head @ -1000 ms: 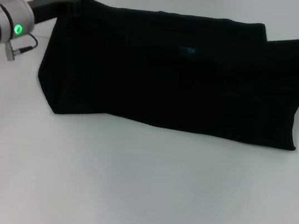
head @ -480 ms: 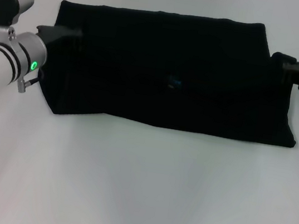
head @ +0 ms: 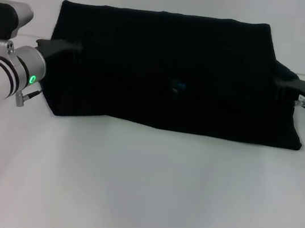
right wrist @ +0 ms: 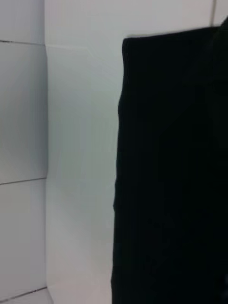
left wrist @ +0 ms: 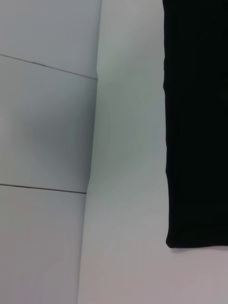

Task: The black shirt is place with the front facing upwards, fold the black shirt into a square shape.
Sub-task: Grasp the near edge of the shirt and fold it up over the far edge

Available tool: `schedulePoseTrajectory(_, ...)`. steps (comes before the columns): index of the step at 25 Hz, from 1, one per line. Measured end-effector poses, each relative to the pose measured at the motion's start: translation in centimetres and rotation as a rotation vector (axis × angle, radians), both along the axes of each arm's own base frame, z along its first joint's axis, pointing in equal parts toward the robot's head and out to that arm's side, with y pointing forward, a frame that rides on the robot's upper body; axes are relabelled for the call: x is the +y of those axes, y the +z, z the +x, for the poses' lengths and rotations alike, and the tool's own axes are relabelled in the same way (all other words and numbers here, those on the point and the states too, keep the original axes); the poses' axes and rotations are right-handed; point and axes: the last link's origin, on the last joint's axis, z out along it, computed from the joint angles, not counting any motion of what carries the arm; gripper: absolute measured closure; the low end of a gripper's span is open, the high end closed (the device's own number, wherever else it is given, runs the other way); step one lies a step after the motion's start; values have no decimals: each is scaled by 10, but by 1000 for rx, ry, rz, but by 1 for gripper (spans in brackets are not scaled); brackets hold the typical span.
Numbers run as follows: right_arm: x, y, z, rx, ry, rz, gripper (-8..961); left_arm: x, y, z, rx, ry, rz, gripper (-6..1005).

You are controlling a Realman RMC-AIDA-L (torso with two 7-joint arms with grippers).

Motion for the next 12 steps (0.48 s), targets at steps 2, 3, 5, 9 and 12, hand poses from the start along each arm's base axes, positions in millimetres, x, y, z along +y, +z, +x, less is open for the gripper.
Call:
schedulePoseTrajectory(2,0,-1,0,-5,3,-5,847,0,1,-1,-7,3,5,805)
schedulePoseTrajectory(3,0,-1,-1,-7,5,-9,832,0,3,-2,-15,9,11,804)
schedulePoseTrajectory(5,-1,0,-1,-6,12,-11,802,0,12,-5,-57,15,29,803)
schedulePoseTrajectory(9,-4,6,-2,24,43,-10,742,-8,28,-11,-148,-25,55,771)
schedulePoseTrajectory(12,-9,9,-2,54,73,-15,615,-13,34,-13,-176,-49,61,683)
